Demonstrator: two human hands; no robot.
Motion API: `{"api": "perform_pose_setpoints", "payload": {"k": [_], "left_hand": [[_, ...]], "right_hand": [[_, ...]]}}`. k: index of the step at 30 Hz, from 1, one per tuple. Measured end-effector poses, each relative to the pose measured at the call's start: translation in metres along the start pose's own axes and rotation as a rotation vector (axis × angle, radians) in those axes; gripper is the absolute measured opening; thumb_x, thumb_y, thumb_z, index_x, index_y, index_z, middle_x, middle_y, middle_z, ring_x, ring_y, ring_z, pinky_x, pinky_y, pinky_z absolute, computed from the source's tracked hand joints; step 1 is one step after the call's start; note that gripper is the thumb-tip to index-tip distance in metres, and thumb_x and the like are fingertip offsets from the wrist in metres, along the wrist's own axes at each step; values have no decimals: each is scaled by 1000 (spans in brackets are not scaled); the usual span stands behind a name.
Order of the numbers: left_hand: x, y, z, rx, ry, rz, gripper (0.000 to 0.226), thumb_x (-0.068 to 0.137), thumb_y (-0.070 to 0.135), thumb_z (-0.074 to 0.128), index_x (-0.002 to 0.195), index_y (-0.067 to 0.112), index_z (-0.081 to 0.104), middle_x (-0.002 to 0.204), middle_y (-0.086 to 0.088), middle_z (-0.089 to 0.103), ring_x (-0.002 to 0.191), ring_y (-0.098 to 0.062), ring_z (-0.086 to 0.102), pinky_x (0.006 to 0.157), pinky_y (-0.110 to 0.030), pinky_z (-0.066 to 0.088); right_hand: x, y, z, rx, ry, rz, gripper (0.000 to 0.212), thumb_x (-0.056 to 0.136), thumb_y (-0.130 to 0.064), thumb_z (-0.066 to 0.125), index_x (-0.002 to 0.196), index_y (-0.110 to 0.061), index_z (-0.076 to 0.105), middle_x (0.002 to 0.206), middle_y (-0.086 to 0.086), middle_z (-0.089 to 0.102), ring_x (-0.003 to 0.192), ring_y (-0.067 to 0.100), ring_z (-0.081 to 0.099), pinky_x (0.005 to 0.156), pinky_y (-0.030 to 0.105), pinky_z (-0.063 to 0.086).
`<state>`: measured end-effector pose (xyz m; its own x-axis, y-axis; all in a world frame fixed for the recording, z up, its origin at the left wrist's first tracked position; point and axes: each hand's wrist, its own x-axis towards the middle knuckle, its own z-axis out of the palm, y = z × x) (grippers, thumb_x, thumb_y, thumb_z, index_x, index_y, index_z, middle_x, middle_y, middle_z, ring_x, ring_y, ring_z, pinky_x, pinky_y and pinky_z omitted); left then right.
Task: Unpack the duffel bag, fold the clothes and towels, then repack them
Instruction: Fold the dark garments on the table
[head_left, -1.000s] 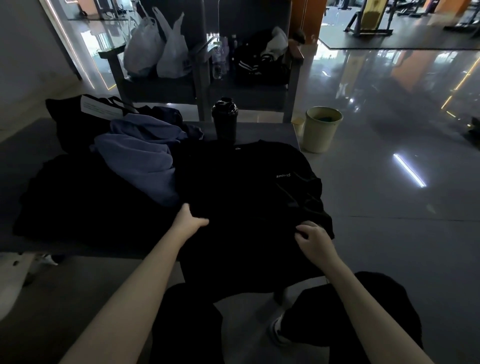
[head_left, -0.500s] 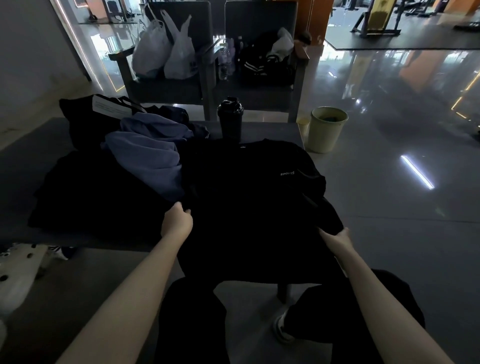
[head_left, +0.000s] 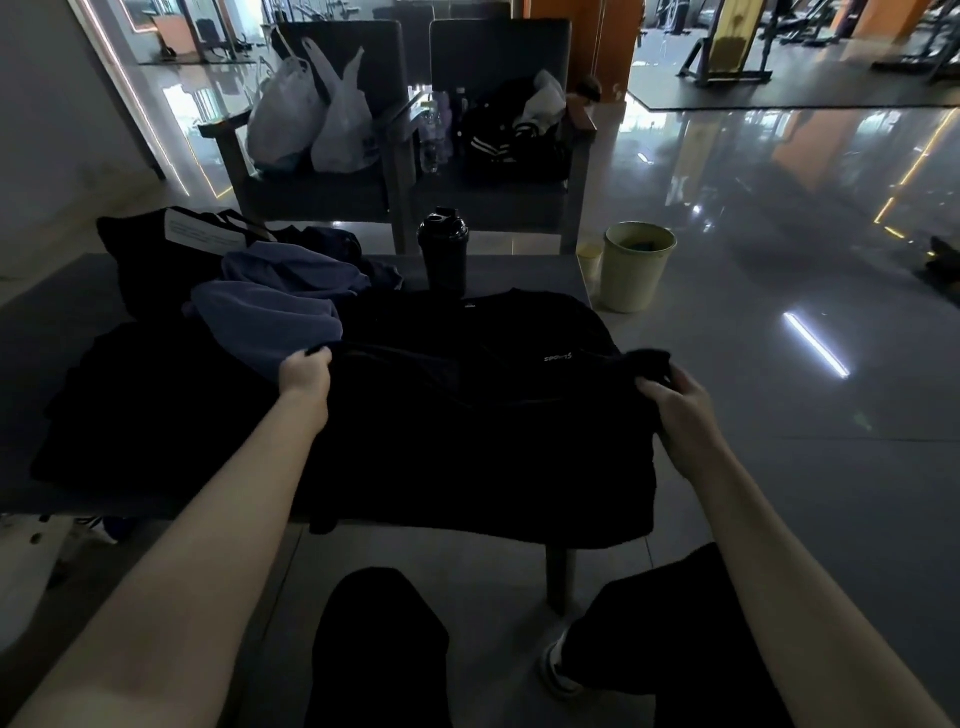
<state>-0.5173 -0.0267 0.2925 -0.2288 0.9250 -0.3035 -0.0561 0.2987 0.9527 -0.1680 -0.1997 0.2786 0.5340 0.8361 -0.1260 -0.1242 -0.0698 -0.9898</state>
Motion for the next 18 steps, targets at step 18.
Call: {"api": "perform_pose_setpoints", "payload": {"k": [18], "left_hand": [[-53, -100, -2, 1439, -76, 296, 60, 88, 50, 54, 129, 9, 43, 133, -12, 42, 121, -32, 42, 87, -40, 44]], "right_hand": [[-16, 73, -8, -747, 40, 327, 47, 91, -28, 39, 134, -10, 43, 116, 14, 57, 93, 27, 57, 75, 35, 47]]}}
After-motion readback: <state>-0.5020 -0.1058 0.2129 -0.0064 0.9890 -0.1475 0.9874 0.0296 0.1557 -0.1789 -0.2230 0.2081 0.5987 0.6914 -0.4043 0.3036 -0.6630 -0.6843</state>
